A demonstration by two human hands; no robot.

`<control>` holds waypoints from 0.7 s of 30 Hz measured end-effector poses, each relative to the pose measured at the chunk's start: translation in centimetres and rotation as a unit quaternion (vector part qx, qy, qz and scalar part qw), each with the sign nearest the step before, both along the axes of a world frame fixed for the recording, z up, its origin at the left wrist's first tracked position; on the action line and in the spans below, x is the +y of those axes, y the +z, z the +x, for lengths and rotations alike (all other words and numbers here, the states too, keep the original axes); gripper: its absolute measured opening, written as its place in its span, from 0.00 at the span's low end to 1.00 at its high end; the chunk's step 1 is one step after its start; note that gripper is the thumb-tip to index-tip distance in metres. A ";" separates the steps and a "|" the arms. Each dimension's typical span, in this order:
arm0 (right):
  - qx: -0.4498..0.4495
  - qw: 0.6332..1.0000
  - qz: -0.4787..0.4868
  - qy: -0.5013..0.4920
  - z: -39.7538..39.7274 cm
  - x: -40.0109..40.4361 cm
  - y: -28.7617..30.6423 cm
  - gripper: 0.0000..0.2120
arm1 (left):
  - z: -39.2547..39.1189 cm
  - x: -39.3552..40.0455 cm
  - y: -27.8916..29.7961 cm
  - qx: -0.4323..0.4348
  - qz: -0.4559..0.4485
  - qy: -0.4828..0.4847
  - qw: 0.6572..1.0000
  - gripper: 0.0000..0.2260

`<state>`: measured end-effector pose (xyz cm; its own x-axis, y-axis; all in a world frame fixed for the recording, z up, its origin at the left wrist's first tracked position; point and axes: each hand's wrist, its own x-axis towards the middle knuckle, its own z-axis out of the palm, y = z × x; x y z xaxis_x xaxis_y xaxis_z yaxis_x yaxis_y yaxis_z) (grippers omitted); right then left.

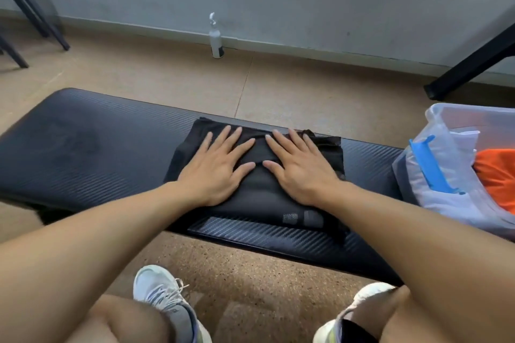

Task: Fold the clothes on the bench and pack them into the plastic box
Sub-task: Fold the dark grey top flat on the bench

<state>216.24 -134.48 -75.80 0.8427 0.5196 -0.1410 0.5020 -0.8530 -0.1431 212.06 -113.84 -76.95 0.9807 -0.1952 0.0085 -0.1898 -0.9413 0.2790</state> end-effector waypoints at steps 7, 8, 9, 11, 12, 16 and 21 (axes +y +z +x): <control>0.025 0.999 0.014 -0.042 2.8 -2.9 -0.4 0.28 | 1.3 1.7 -0.5 0.046 0.075 0.059 0.994 0.33; 0.032 0.998 0.029 -0.056 3.0 -3.0 -0.3 0.27 | 1.6 2.4 -0.5 0.049 0.065 0.067 0.994 0.33; 0.032 0.996 0.050 -0.072 3.1 -3.0 0.0 0.25 | 1.8 3.1 -0.5 0.049 0.048 0.075 0.995 0.32; 0.017 0.990 0.080 -0.116 3.5 -2.9 0.9 0.22 | 2.0 4.4 -0.5 0.025 0.015 0.096 0.995 0.30; 0.008 0.986 0.083 -0.147 3.8 -3.0 1.2 0.20 | 2.1 4.7 -0.3 -0.003 0.009 0.105 0.994 0.29; 0.055 0.961 0.037 -0.267 5.1 -3.9 2.8 0.21 | 1.3 2.6 1.7 -0.132 -0.012 0.067 0.989 0.25; 0.144 0.947 0.067 -0.278 4.7 -4.1 5.0 0.20 | -4.1 -6.8 2.9 -0.039 -0.081 -0.192 0.977 0.31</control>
